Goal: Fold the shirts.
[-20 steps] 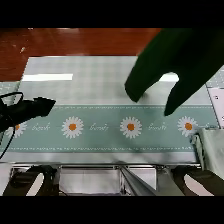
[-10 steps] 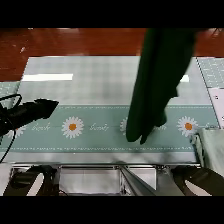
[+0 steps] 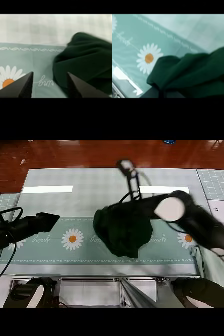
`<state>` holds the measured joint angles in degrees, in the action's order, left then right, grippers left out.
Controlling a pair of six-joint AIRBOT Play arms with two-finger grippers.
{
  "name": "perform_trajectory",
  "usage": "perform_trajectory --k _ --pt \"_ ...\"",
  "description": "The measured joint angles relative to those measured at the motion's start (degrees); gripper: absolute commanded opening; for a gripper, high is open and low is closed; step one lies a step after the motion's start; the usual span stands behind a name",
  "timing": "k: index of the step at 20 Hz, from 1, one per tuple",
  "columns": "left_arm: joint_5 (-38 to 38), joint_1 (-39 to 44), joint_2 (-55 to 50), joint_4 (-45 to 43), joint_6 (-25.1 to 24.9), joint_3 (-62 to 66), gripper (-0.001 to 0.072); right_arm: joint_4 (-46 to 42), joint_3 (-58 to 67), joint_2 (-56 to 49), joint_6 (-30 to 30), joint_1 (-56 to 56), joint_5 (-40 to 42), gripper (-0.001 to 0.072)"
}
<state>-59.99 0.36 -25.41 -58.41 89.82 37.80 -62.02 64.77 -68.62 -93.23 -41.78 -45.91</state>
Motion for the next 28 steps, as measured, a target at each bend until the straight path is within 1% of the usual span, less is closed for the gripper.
perform_trajectory --k 1,2,3,5,8,10,12,14,17,20,23,24,25,26,28 --pt "-0.2 0.0 0.0 0.0 0.0 -0.2 0.0508 1.6 -1.3 -2.1 -0.2 -1.1 1.2 0.0083" --pt "-0.5 0.0 -0.1 0.0 0.0 -0.5 0.0508 3.1 -2.2 -3.8 -0.3 -1.9 2.3 0.0303" --pt "-1.0 0.0 -0.1 0.0 0.0 -0.8 0.0509 4.5 -2.9 -5.0 -0.5 -2.1 3.2 0.0412" --pt "-2.0 0.0 -0.1 0.0 0.0 -1.6 0.0509 5.9 -3.1 -5.8 -0.5 0.0 4.2 0.0413" --pt "-3.6 0.0 -0.1 0.0 -0.1 -2.2 0.0508 5.5 -2.4 -2.3 -0.4 8.9 1.2 0.0412" --pt "-5.1 0.0 -0.7 0.2 -0.2 -2.4 0.0508 1.7 -2.4 2.5 -0.7 16.8 -2.3 0.0407" --pt "-7.3 0.0 -3.1 1.5 -0.9 -2.6 0.0508 -4.4 -4.4 8.2 -2.5 24.8 -6.3 0.0406" --pt "-9.2 0.0 -7.7 5.5 -3.7 -3.3 0.0508 -9.5 -9.2 14.5 -4.1 32.8 -10.4 0.0407" --pt "-10.6 1.0 -17.6 15.8 -11.5 -4.0 0.0509 -12.9 -19.5 23.2 -5.0 42.4 -14.3 0.0406" --pt "-8.9 5.0 -30.1 22.2 -18.2 -4.2 0.0509 -12.5 -30.2 31.1 -5.0 48.2 -16.5 0.0407" --pt "-7.5 9.9 -43.1 25.0 -22.1 -2.5 0.0508 -9.6 -38.7 36.5 -4.7 50.6 -17.5 0.0406" --pt "-7.2 11.3 -47.0 25.4 -22.8 -1.4 0.0458 -8.3 -40.9 37.6 -4.3 51.0 -17.7 0.0407" --pt "-7.0 12.7 -50.8 25.9 -23.5 0.0 0.0172 -6.8 -42.8 38.3 -3.9 51.2 -17.9 0.0407" --pt "-6.9 13.9 -53.7 26.1 -23.9 1.5 0.0027 -5.0 -44.4 38.9 -3.3 51.3 -17.9 0.0406" --pt "-7.3 15.5 -57.5 26.4 -25.0 4.4 0.0017 -2.5 -46.7 39.5 -2.6 50.7 -17.8 0.0406"
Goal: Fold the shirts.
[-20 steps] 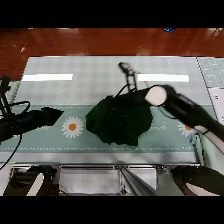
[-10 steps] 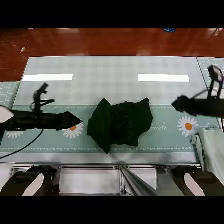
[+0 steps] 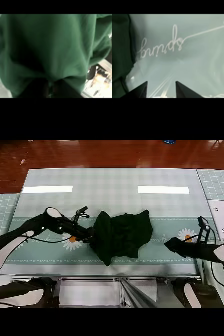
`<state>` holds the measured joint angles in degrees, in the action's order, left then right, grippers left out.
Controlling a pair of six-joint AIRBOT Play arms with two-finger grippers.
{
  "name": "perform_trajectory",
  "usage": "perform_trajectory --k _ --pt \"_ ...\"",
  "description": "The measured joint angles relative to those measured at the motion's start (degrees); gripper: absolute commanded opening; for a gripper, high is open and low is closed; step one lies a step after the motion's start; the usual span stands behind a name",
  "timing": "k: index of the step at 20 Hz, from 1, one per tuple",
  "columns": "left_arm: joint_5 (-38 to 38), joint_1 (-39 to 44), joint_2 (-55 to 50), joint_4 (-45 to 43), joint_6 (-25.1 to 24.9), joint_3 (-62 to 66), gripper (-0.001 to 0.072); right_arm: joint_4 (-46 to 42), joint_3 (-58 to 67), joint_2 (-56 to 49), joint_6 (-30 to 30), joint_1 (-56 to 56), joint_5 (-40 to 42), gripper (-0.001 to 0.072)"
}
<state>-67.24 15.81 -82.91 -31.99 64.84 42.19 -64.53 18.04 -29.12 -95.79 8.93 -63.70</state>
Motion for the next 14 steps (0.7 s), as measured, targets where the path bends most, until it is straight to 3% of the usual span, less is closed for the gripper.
perform_trajectory --k 5,11,12,14 --pt "-0.2 0.3 -1.2 0.4 -1.3 5.2 0.0017 4.7 -2.2 -3.6 0.5 -5.1 4.1 0.0406" --pt "-0.3 -0.8 -0.1 0.5 -1.7 6.9 0.0017 11.9 0.6 -20.3 3.3 -11.8 16.4 0.0406" --pt "-0.3 -1.0 0.0 0.5 -1.7 7.0 0.0017 13.4 2.1 -23.9 4.5 -12.3 17.6 0.0383" --pt "-0.3 -1.4 0.3 0.5 -1.7 7.0 0.0017 17.5 5.6 -30.6 8.0 -12.9 19.1 0.0158"
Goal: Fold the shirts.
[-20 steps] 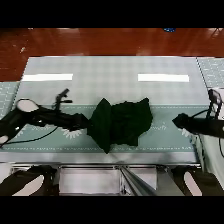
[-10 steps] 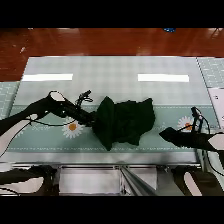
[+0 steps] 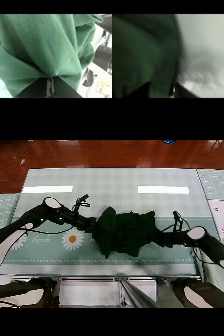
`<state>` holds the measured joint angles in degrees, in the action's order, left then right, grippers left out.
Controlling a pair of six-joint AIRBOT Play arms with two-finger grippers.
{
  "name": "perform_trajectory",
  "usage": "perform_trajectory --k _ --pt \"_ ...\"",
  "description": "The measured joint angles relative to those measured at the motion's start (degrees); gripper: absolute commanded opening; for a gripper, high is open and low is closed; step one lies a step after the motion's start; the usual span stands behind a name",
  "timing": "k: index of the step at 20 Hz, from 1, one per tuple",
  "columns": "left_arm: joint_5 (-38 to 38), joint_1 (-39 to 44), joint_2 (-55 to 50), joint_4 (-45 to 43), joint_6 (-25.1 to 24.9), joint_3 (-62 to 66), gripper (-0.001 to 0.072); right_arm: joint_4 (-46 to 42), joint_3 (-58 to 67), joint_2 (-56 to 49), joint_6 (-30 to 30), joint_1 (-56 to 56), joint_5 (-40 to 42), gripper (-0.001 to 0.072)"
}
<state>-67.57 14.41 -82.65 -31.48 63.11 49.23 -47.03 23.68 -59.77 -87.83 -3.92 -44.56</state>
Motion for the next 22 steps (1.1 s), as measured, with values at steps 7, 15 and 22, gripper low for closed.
perform_trajectory --k 7,15,22 --pt "-1.5 -6.6 6.2 -0.2 0.1 6.4 0.0017 9.6 21.3 -11.1 13.6 -0.5 -7.3 0.0021" --pt "-3.2 -18.0 23.2 0.2 1.8 33.3 0.0017 -1.3 62.8 -2.6 9.3 -0.5 -17.5 0.0022" --pt "-4.9 -29.2 38.5 -0.7 3.2 45.2 0.0017 -13.8 80.0 13.2 6.0 -0.5 -26.1 0.0021"
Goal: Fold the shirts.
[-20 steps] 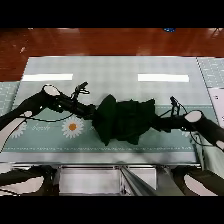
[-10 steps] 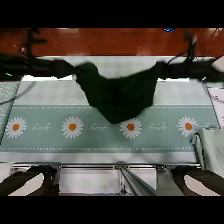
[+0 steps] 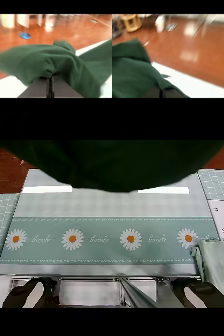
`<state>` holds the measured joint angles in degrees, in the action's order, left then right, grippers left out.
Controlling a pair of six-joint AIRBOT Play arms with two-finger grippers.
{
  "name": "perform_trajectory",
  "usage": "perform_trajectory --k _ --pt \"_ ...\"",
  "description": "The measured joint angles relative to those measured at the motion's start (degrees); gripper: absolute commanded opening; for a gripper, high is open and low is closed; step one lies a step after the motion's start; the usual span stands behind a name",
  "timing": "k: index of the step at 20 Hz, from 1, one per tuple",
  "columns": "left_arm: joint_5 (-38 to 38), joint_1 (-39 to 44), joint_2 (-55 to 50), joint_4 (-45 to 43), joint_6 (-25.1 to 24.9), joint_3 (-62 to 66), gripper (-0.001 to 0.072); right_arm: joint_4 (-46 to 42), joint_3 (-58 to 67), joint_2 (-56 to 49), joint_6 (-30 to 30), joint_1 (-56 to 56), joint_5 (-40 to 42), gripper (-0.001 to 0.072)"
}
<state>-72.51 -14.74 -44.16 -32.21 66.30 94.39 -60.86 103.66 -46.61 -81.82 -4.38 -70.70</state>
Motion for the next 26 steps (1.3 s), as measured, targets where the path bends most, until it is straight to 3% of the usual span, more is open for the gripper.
perform_trajectory --k 7,13,16,20,23,26 --pt "-5.6 -2.5 14.4 -12.7 8.2 -6.0 0.0017 -14.2 -1.4 11.2 -7.0 0.0 -14.3 0.0021" --pt "-8.6 0.3 21.4 -16.5 14.0 -25.0 0.0018 -14.0 -23.3 16.2 -10.9 0.0 -19.3 0.002" --pt "-5.7 1.5 20.9 -16.0 11.8 -39.9 0.0017 -13.5 -38.5 15.9 -11.5 0.0 -13.5 0.002" --pt "8.1 4.9 11.5 -11.0 6.8 -55.4 0.0018 -13.9 -50.5 7.2 -12.3 1.4 0.0 0.0021" --pt "18.2 8.7 -1.1 -7.6 4.1 -56.1 0.0018 -11.1 -50.8 -4.6 -11.0 4.0 8.9 0.0021" --pt "22.8 13.0 -16.2 -6.1 2.7 -49.0 0.0047 -9.6 -45.9 -18.0 -9.7 5.9 13.7 0.0026"
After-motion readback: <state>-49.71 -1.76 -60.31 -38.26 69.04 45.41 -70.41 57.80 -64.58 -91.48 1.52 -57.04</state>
